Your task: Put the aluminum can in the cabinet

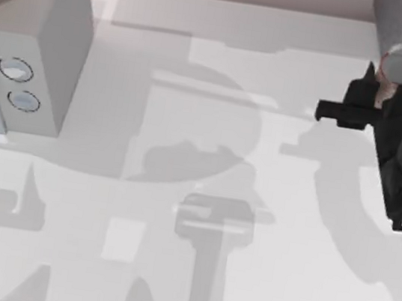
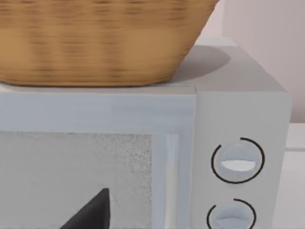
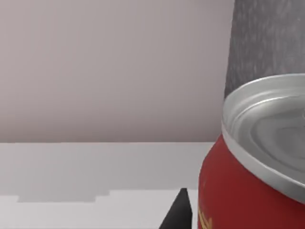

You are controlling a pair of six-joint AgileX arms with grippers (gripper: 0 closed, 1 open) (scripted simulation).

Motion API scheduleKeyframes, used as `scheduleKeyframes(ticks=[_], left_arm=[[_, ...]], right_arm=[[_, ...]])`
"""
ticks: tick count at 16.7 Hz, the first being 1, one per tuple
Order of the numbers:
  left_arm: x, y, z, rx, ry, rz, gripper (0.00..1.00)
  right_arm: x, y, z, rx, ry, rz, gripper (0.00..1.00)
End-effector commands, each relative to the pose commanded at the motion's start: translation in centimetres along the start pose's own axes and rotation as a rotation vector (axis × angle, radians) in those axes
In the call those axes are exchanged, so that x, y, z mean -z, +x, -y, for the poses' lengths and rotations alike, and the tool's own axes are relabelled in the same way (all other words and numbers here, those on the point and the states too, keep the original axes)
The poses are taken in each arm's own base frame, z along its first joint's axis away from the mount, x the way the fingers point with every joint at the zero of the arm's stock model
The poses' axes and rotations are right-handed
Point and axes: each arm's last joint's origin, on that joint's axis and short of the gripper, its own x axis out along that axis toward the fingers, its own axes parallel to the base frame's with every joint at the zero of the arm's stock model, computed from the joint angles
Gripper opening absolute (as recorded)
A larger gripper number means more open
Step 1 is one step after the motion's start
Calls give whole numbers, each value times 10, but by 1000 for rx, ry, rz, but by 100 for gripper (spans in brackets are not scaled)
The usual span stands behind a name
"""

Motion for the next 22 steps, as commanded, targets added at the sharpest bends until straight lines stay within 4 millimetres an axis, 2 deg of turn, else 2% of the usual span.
scheduleKeyframes(ticks=[5, 8, 11, 16, 22], left_arm=[[0, 0, 0, 0, 0, 0, 100], [0, 0, 0, 0, 0, 0, 100], [0, 0, 0, 0, 0, 0, 100], [0, 0, 0, 0, 0, 0, 100], [0, 0, 0, 0, 0, 0, 100]], right_arm=[[-35, -11, 14, -11, 9, 94, 0], [-52, -31, 36, -13, -2, 120, 0], [-58, -59, 63, -13, -12, 116, 0], [-45, -110, 102, -10, -13, 96, 0], [-8, -157, 129, -8, -4, 89, 0]])
